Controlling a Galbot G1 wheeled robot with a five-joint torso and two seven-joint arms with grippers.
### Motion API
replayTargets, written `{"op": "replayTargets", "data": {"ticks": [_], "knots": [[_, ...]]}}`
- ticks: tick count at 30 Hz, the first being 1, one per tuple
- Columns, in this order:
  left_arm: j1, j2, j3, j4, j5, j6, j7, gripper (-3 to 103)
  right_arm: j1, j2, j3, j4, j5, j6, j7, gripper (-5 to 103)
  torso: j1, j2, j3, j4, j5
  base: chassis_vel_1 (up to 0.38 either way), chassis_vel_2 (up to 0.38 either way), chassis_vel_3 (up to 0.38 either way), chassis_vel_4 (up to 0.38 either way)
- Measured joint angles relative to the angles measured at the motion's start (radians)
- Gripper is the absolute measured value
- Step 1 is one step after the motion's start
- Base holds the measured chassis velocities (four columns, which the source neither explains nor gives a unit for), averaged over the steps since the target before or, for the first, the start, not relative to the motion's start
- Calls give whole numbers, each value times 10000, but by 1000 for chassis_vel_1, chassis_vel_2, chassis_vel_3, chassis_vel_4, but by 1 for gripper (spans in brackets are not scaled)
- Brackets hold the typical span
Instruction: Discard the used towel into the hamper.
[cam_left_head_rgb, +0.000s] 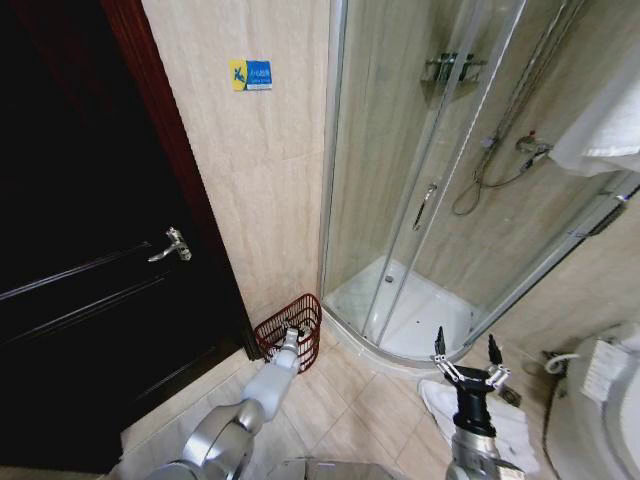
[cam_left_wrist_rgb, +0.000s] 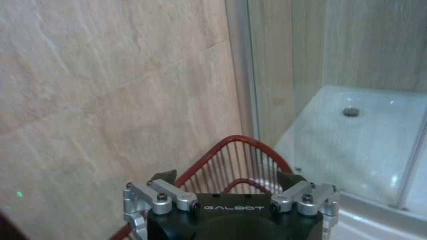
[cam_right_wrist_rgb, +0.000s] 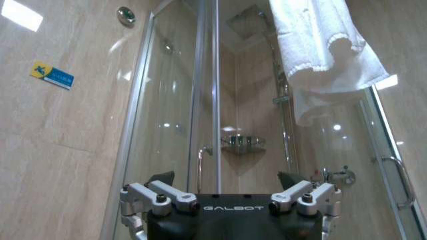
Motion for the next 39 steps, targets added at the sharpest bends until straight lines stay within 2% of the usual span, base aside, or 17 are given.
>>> {"op": "replayTargets", "data": {"ticks": [5, 8, 9, 12, 14, 17, 18, 20, 21, 25, 26, 29, 30, 33, 34, 36, 39], "knots": [[596, 536, 209, -1243, 585, 88, -350, 100, -2, 1, 7, 223, -180, 0, 144, 100, 0, 0, 0, 0, 1, 0, 0, 0, 0], [1452, 1237, 398, -3161, 529, 647, -267, 100, -7, -14, 12, 429, -470, 0, 423, 100, 1, 0, -1, -1, -1, 0, 0, 0, 0], [1452, 1237, 398, -3161, 529, 647, -267, 100, -7, -14, 12, 429, -470, 0, 423, 100, 1, 0, -1, -1, -1, 0, 0, 0, 0], [2731, 2168, 374, -5994, -559, 1528, 25, 100, -5, -23, 7, 716, -642, -185, 677, 100, 0, 0, -1, 2, 0, 0, 0, 0, 0], [2991, 2315, 313, -6549, -761, 1657, 134, 100, 5, -23, 10, 767, -670, -245, 715, 100, 0, 0, -2, 0, -3, 0, 0, 0, 0], [4434, 2925, -296, -9181, -1313, 2177, 601, 100, 79, -52, 40, 1125, -1035, -779, 1187, 100, 0, 0, 0, 1, 0, 0, 0, 0, 0], [4434, 2925, -296, -9181, -1313, 2177, 601, 100, 79, -52, 40, 1125, -1035, -779, 1187, 100, 0, 0, 0, 1, 0, 0, 0, 0, 0], [5508, 3202, -932, -11022, -1652, 2500, 853, 100, 165, -72, 41, 1421, -1247, -1217, 1528, 100, 0, 0, -1, -1, -1, 0, 0, 0, 0], [5508, 3202, -932, -11022, -1652, 2500, 853, 100, 165, -72, 41, 1421, -1247, -1217, 1528, 100, 0, 0, -1, -1, -1, 0, 0, 0, 0], [7234, 3401, -2226, -14185, -2400, 2881, 1237, 100, 263, -114, -22, 2043, -1506, -1922, 1874, 100, -1, 0, -1, 1, 0, 0, 0, 0, 0], [7234, 3401, -2226, -14185, -2400, 2881, 1237, 100, 263, -114, -22, 2043, -1506, -1922, 1874, 100, -1, 0, -1, 1, 0, 0, 0, 0, 0], [8277, 3274, -2855, -15779, -2549, 2985, 1330, 100, 256, -82, -119, 2550, -1672, -2363, 2018, 100, -1, 1, -1, 0, 1, 0, 0, 0, 0], [8277, 3274, -2855, -15779, -2549, 2985, 1330, 100, 256, -82, -119, 2550, -1672, -2363, 2018, 100, -1, 1, -1, 0, 1, 0, 0, 0, 0], [9247, 3145, -3282, -17209, -2611, 3009, 1321, 100, 166, -117, -256, 3249, -1748, -2802, 2158, 100, -1, 1, -1, 1, -2, 0, 0, 0, 0], [9247, 3145, -3282, -17209, -2611, 3009, 1321, 100, 166, -117, -256, 3249, -1748, -2802, 2158, 100, -1, 1, -1, 1, -2, 0, 0, 0, 0], [9615, 3116, -3423, -17934, -2722, 2997, 1112, 100, 149, -174, -266, 3580, -1750, -3007, 2219, 100, -2, 1, -2, 0, 1, 0, 0, 0, 0], [10020, 2993, -3428, -18956, -3093, 3088, 399, 100, 146, -264, -209, 4045, -1750, -3240, 2340, 100, -2, 1, -2, 0, 1, 0, 0, 0, 0]]}}
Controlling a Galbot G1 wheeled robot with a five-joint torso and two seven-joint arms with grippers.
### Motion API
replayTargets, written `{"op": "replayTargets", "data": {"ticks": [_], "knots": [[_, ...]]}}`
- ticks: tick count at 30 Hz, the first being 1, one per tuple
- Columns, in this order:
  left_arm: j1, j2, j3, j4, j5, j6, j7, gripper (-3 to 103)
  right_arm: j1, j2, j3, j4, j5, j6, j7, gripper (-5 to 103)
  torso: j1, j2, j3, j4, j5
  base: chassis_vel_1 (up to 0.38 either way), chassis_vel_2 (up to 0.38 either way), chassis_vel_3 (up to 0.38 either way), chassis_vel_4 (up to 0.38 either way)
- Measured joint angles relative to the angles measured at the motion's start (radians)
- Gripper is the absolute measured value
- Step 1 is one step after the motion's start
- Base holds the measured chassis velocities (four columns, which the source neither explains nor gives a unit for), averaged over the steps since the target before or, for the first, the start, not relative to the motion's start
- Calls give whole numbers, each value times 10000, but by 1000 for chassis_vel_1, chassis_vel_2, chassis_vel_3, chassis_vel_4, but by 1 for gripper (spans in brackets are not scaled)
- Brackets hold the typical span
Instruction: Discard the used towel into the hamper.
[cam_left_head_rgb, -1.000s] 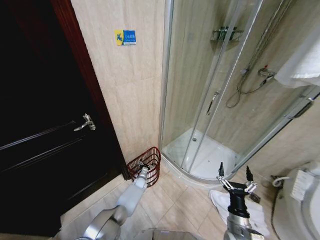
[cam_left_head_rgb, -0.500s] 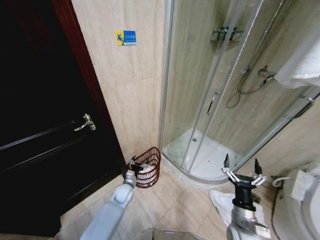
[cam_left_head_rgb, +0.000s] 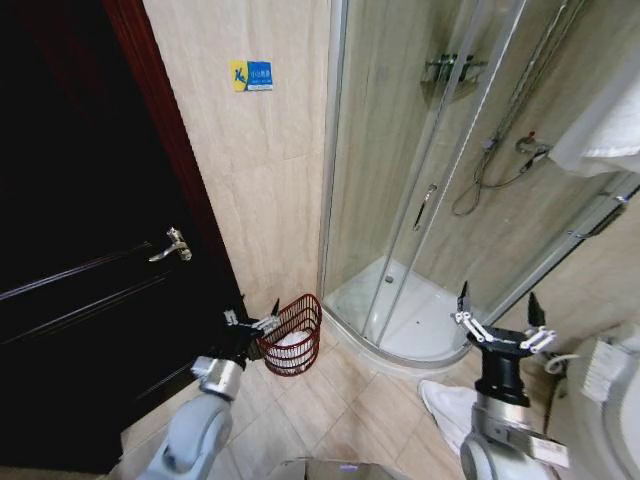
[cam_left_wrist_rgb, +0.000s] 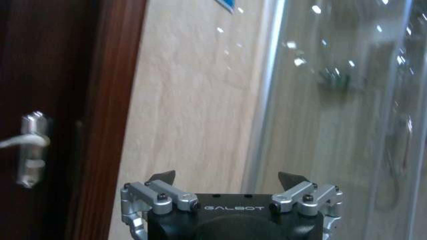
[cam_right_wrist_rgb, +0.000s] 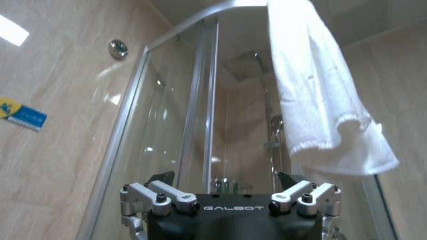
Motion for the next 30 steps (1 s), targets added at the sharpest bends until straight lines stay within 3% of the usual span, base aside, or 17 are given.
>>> {"op": "replayTargets", "data": {"ticks": [7, 10, 12, 15, 23, 30], "knots": [[292, -290, -89, -527, 698, -114, -41, 100, -173, -35, 13, 408, -28, -105, 57, 100, 1, -1, 2, -1, 0, 0, 0, 0, 0], [391, -703, -471, -564, 1632, -348, 567, 100, -193, -3, -69, 528, -131, -122, 57, 100, 2, -2, 1, 0, -1, 0, 0, 0, 0], [416, -858, -583, -539, 1802, -390, 696, 100, -196, 4, -91, 549, -148, -124, 58, 100, 1, -2, 1, -1, 0, 0, 0, 0, 0], [547, -1640, -939, -511, 2362, -507, 1104, 100, -210, 7, -131, 583, -183, -124, 52, 100, 2, -2, 1, 0, 0, 0, 0, 0, 0], [1081, -2688, -1046, -1144, 2768, -512, 1461, 100, -167, 17, -231, 565, -206, -113, 39, 100, 2, -2, 1, 1, 1, 0, 0, 0, 0], [1421, -2798, -956, -1295, 3111, -529, 1572, 100, -141, 83, -285, 491, -199, -59, 38, 100, 2, -2, 1, 0, 0, 0, 0, 0, 0]]}}
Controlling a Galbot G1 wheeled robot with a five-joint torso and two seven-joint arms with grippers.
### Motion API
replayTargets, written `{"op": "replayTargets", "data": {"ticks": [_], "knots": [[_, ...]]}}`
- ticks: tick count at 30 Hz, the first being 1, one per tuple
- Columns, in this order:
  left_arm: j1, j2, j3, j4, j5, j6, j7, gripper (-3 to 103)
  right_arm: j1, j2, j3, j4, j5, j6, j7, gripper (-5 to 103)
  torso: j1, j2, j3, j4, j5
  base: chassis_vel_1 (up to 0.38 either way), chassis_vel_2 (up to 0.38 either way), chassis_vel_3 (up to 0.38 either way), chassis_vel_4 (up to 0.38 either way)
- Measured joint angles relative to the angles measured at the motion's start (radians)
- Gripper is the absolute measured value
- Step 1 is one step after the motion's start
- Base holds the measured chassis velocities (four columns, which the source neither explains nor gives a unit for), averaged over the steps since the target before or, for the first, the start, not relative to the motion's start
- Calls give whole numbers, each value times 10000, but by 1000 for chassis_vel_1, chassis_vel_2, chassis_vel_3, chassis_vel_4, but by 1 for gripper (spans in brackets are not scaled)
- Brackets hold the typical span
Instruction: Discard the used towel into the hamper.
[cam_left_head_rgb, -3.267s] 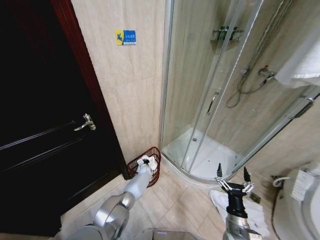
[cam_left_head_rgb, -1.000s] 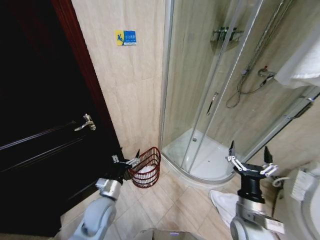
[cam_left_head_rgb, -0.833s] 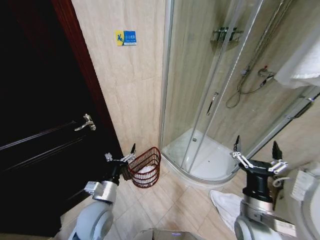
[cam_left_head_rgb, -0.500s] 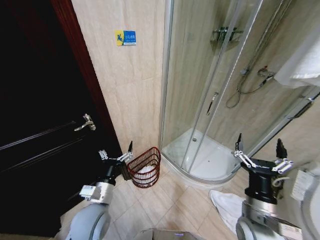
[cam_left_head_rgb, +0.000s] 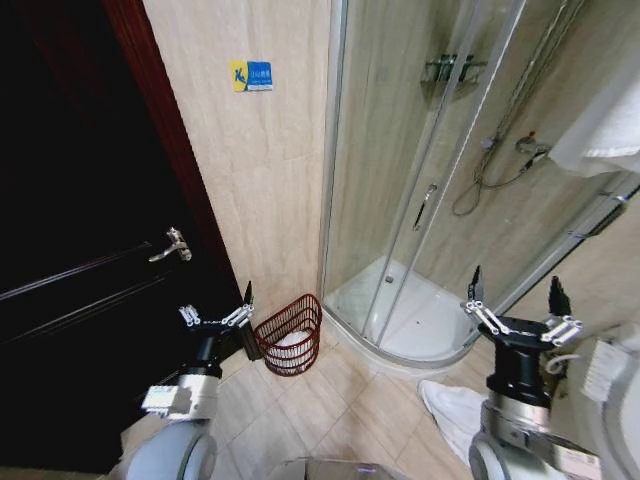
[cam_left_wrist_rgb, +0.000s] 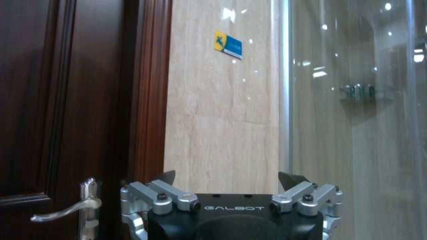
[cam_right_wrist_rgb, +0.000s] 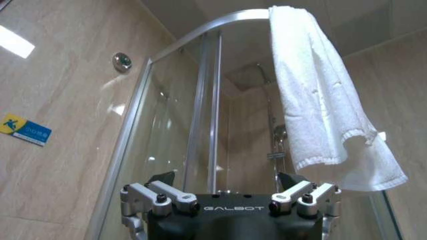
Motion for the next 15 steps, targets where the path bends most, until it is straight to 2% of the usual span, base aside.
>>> {"op": "replayTargets", "data": {"ticks": [7, 11, 15], "knots": [[62, -55, 77, -19, 167, 4, 28, 100, 37, 61, -90, -53, -46, 105, -18, 100, 0, 0, 0, -1, 0, 0, 0, 0, 0], [58, -52, 83, -18, 168, 5, 29, 100, 287, 15, 155, -132, -21, 487, 42, 100, 0, 0, 0, 0, 0, 0, 0, 0, 0], [53, -46, 86, -18, 166, 8, 29, 100, 339, -62, 360, 5, 153, 532, 172, 100, 0, 0, 0, 0, 0, 0, 0, 0, 0]]}}
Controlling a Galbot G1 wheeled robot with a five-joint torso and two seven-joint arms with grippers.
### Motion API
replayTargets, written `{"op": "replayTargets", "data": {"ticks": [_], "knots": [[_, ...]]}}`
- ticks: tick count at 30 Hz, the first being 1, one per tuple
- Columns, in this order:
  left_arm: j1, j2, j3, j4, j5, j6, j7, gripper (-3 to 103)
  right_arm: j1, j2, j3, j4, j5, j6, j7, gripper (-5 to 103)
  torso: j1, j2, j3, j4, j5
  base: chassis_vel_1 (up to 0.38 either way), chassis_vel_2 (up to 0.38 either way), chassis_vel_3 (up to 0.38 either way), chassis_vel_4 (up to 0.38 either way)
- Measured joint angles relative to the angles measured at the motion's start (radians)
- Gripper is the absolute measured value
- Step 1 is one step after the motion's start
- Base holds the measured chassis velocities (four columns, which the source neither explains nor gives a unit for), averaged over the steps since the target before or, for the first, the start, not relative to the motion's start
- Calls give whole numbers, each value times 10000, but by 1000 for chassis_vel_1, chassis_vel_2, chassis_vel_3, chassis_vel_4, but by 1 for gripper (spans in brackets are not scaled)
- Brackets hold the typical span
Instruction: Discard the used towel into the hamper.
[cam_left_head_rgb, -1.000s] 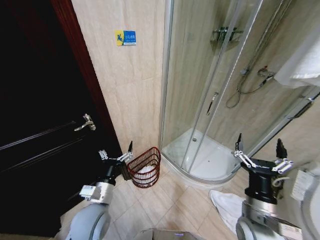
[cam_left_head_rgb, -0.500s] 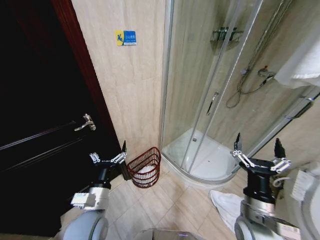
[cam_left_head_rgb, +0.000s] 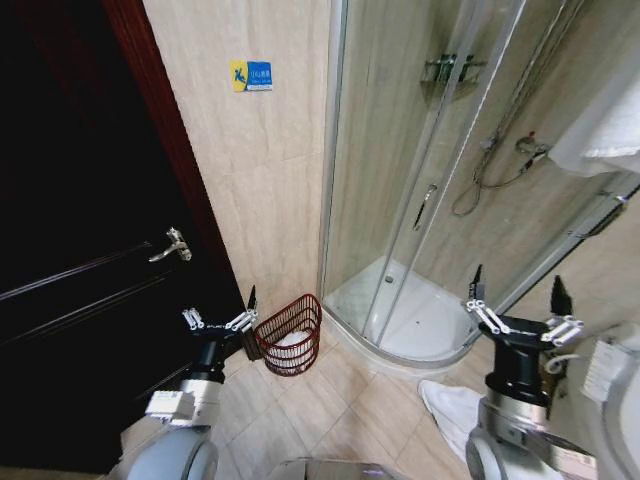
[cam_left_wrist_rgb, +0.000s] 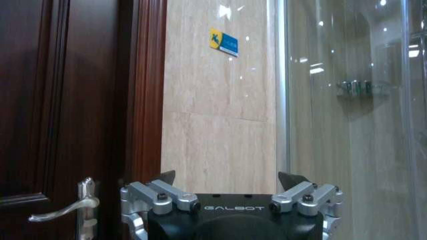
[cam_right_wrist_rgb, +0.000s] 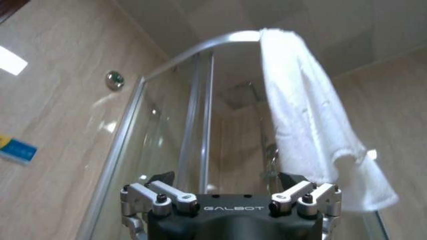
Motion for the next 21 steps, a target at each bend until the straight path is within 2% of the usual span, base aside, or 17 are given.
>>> {"op": "replayTargets", "data": {"ticks": [5, 6, 10, 11, 14, 19, 20, 21], "knots": [[-7, 8, 3, 10, -10, 0, -3, 100, -17, -323, 997, 512, 588, -61, 13, 100, 0, 0, 0, 0, -1, 0, 0, 0, 0], [-9, 10, 5, 13, -12, 0, -6, 100, -24, -474, 1545, 607, 1006, -115, -122, 100, 0, 0, 0, 0, -1, 0, 0, 0, 0], [-10, 11, 8, 17, -16, 1, -6, 100, -79, -702, 2255, 627, 1667, -165, -340, 100, 0, 0, 0, -1, 0, 0, 0, 0, 0], [-12, 12, 8, 20, -18, 1, -6, 100, -141, -846, 2751, 629, 2132, -191, -481, 100, 0, 0, 0, 0, 0, 0, 0, 0, 0], [-14, 14, 10, 23, -22, 1, -6, 100, -215, -732, 3132, 632, 2245, -87, -778, 100, 0, 0, 0, -1, 1, 0, 0, 0, 0], [-14, 16, 10, 27, -24, 1, -8, 100, 66, -622, 3419, 654, 2119, -188, -710, 100, 0, 0, 0, 0, 2, 0, 0, 0, 0], [-14, 17, 10, 27, -25, 1, -9, 100, 150, -656, 3532, 657, 2222, -227, -700, 100, 0, 0, 0, -1, 2, 0, 0, 0, 0], [-16, 18, 10, 28, -26, 1, -10, 100, 332, -964, 3895, 658, 2773, -301, -678, 100, 0, 0, 0, -1, 1, 0, 0, 0, 0]]}}
